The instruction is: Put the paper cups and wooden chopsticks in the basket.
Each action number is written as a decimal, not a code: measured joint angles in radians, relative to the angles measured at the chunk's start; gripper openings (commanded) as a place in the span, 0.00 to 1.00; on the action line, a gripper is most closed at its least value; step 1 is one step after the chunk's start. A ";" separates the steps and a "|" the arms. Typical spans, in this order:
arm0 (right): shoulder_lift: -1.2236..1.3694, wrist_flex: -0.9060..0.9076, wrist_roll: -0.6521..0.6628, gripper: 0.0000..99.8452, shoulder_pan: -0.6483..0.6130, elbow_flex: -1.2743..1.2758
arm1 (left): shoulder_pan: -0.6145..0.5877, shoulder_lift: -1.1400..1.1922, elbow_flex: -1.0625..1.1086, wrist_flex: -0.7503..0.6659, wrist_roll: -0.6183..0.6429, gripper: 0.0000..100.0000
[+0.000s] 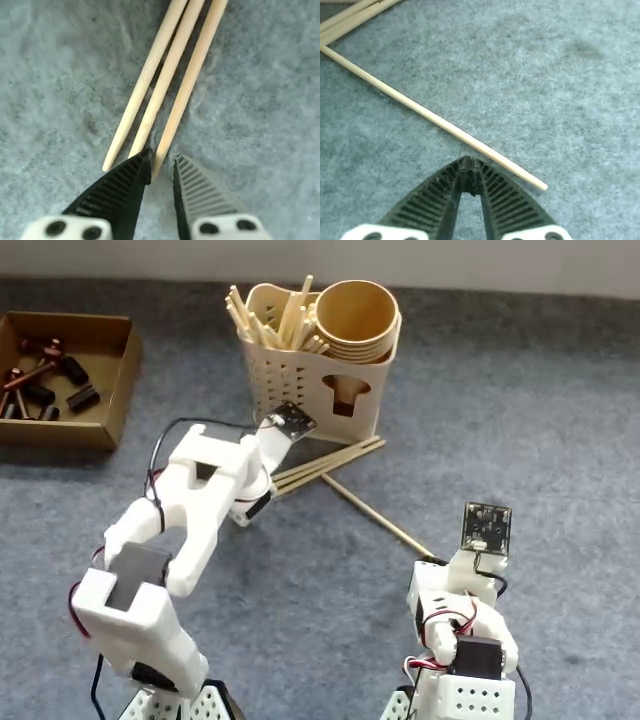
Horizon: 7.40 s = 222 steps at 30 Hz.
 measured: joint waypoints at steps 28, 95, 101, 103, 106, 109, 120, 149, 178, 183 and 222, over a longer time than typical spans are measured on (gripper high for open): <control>0.000 0.000 0.000 0.01 0.000 0.000 | -0.029 -0.316 0.384 0.109 -0.114 0.01; 0.000 0.000 0.000 0.01 0.000 0.000 | 0.167 -0.839 0.404 0.072 0.074 0.13; 0.000 0.000 0.000 0.01 0.000 0.000 | 0.184 -0.756 0.307 0.066 0.074 0.13; 0.000 0.000 0.000 0.01 0.000 0.000 | 0.184 -0.672 0.245 0.066 0.074 0.13; 0.000 0.000 0.000 0.01 0.000 0.000 | 0.184 -0.523 0.152 0.066 0.074 0.13; 0.000 0.000 0.000 0.01 0.000 0.000 | 0.184 -0.385 0.064 0.066 0.074 0.13; 0.000 0.000 0.000 0.01 0.000 0.000 | 0.183 -0.031 -0.124 0.063 0.074 0.13; 0.000 0.000 0.000 0.01 0.000 0.000 | 0.172 0.130 -0.192 0.132 0.075 0.01; 0.000 0.000 0.000 0.01 0.000 0.000 | 0.106 -0.712 0.506 -0.321 0.192 0.01; 0.000 0.000 0.000 0.01 0.000 0.000 | 0.075 -0.787 0.506 -0.368 0.259 0.01; 0.000 0.000 0.000 0.01 0.000 0.000 | 0.074 -1.226 0.353 -0.872 0.417 0.01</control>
